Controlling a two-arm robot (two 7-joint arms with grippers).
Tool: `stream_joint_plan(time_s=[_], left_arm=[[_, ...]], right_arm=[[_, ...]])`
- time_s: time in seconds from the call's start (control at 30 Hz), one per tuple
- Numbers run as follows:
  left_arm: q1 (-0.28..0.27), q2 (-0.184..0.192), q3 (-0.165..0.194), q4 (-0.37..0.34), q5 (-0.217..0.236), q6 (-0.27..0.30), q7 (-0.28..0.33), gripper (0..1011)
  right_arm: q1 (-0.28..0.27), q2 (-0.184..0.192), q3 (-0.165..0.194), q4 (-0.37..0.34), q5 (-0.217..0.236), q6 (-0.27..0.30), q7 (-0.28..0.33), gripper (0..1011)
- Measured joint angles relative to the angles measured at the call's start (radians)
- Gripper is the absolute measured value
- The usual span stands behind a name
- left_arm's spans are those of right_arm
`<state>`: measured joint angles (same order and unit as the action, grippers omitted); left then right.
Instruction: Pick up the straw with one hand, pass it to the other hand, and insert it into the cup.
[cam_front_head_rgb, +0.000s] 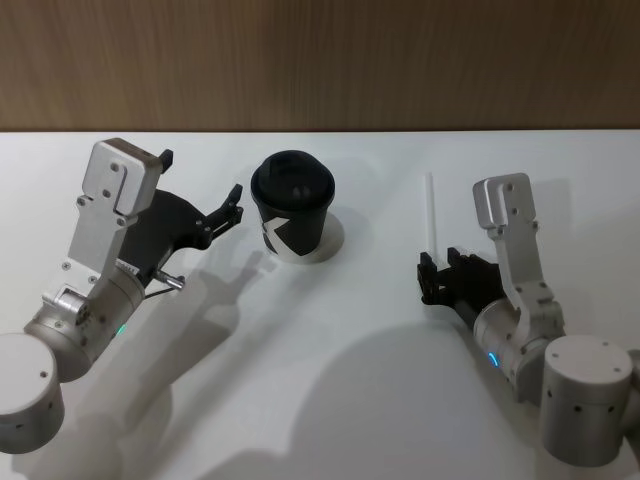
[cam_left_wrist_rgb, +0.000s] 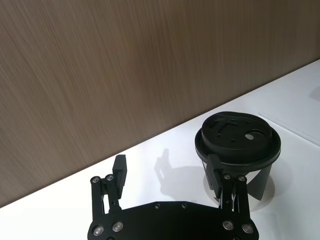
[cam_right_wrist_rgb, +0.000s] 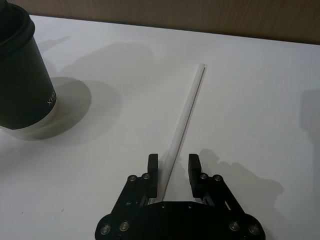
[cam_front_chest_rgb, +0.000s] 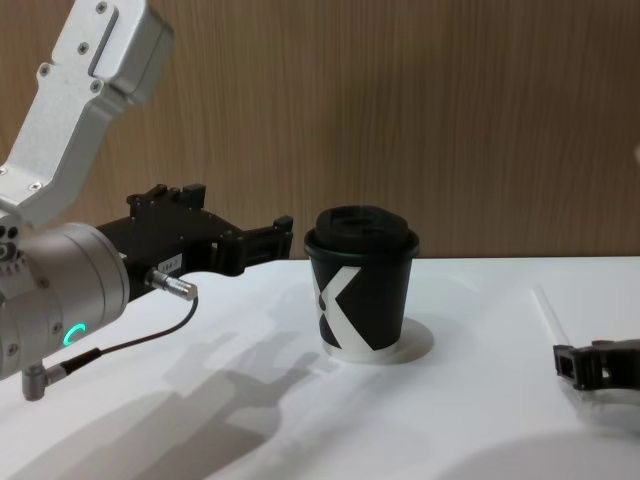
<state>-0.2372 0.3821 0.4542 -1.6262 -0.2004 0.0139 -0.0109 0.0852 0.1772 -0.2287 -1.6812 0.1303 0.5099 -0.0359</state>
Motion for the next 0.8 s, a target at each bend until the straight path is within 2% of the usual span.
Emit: stream_joint_plan(time_s=[0.13, 0.17, 0.23, 0.27, 0.4, 0.67, 0.8], left_arm=[[0.0, 0.0, 0.0, 0.0, 0.0, 0.0, 0.0, 1003], [0.0, 0.0, 0.0, 0.0, 0.0, 0.0, 0.0, 1003], [0.0, 0.0, 0.0, 0.0, 0.0, 0.0, 0.0, 1003], [0.0, 0.0, 0.0, 0.0, 0.0, 0.0, 0.0, 1003], [0.0, 0.0, 0.0, 0.0, 0.0, 0.0, 0.0, 1003], [0.0, 0.0, 0.0, 0.0, 0.0, 0.0, 0.0, 1003], [0.0, 0.0, 0.0, 0.0, 0.0, 0.0, 0.0, 1003]], right_arm=[[0.0, -0.001, -0.002, 0.001, -0.004, 0.004, 0.004, 280], [-0.001, -0.002, -0.003, 0.001, -0.005, 0.006, 0.005, 222], [-0.001, -0.002, -0.004, 0.001, -0.007, 0.008, 0.007, 190], [-0.001, -0.003, -0.004, 0.001, -0.009, 0.009, 0.008, 135], [-0.002, -0.005, -0.005, 0.0, -0.013, 0.012, 0.01, 55], [-0.006, -0.008, -0.005, -0.003, -0.021, 0.011, 0.012, 7], [-0.01, -0.01, -0.003, -0.007, -0.027, -0.009, 0.012, 7]])
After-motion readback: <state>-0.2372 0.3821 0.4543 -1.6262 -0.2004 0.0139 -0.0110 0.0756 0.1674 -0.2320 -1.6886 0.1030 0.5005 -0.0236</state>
